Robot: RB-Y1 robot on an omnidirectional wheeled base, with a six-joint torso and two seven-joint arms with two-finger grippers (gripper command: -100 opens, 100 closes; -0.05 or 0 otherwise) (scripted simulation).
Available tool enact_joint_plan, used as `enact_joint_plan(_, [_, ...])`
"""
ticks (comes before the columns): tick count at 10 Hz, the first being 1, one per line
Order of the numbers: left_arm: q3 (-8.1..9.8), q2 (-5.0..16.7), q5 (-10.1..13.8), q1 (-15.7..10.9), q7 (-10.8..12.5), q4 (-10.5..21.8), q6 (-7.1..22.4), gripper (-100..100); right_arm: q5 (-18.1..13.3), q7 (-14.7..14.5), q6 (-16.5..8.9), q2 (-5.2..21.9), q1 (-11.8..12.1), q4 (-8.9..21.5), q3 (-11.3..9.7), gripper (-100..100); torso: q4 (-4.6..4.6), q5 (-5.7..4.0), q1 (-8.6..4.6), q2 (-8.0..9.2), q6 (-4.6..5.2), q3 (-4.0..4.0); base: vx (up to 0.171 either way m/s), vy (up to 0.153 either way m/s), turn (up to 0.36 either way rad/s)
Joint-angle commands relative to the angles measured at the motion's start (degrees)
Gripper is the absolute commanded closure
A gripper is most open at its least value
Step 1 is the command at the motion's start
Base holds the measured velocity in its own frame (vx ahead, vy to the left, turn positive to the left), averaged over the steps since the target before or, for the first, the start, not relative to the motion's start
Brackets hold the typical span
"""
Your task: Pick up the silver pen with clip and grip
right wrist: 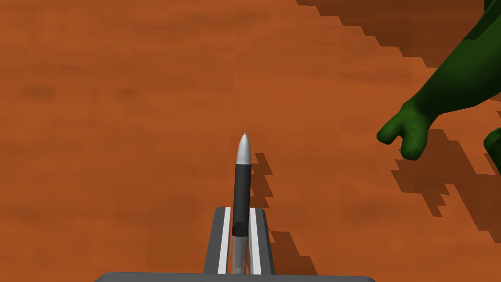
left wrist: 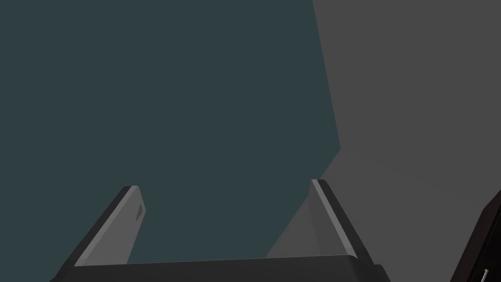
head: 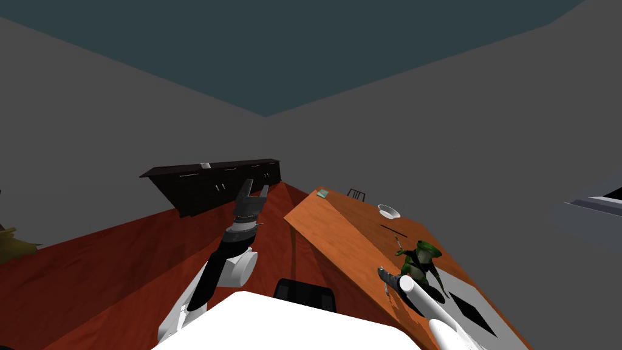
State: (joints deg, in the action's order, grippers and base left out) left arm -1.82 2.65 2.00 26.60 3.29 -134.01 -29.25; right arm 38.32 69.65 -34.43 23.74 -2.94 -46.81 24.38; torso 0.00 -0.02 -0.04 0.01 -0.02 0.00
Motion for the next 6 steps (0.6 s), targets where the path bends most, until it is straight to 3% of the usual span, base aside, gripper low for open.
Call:
enact_joint_plan(1, [0.0, 0.0, 0.0, 0.0, 0.0, 0.0, 0.0, 0, 0.0, 0.0, 0.0, 0.0, 0.0, 0.0, 0.0, 100, 0.0, 0.0, 0.0, 0.0, 0.0, 0.0, 0.0, 0.0, 0.0])
enact_joint_plan(2, [0.0, 0.0, 0.0, 0.0, 0.0, 0.0, 0.0, 0, 0.0, 0.0, 0.0, 0.0, 0.0, 0.0, 0.0, 100, 0.0, 0.0, 0.0, 0.0, 0.0, 0.0, 0.0, 0.0, 0.0])
enact_joint_plan(3, [0.0, 0.0, 0.0, 0.0, 0.0, 0.0, 0.0, 0, 0.0, 0.0, 0.0, 0.0, 0.0, 0.0, 0.0, 0, 0.0, -0.01, -0.01, 0.01, -0.01, 0.0, 0.0, 0.0, 0.0])
enact_joint_plan(4, [0.0, 0.0, 0.0, 0.0, 0.0, 0.0, 0.0, 0, 0.2, 0.9, -1.6, 1.3, -0.2, -0.7, 0.0, 100, 0.0, -0.01, -0.01, 0.01, -0.01, 0.0, -0.039, 0.042, 0.045])
enact_joint_plan(5, [0.0, 0.0, 0.0, 0.0, 0.0, 0.0, 0.0, 0, 0.3, 1.5, -2.7, 2.2, -0.2, -1.4, 0.0, 100, 0.04, 0.04, 0.13, 0.12, -0.02, 0.07, -0.08, 0.063, 0.046])
enact_joint_plan(6, [-0.01, 0.0, 0.0, 0.0, 0.0, 0.0, 0.0, 0, 0.7, 0.7, -1.9, 1.9, -0.4, -0.6, 0.0, 100, 0.06, 0.05, 0.21, 0.26, 0.0, 0.15, -0.037, 0.025, 0.002])
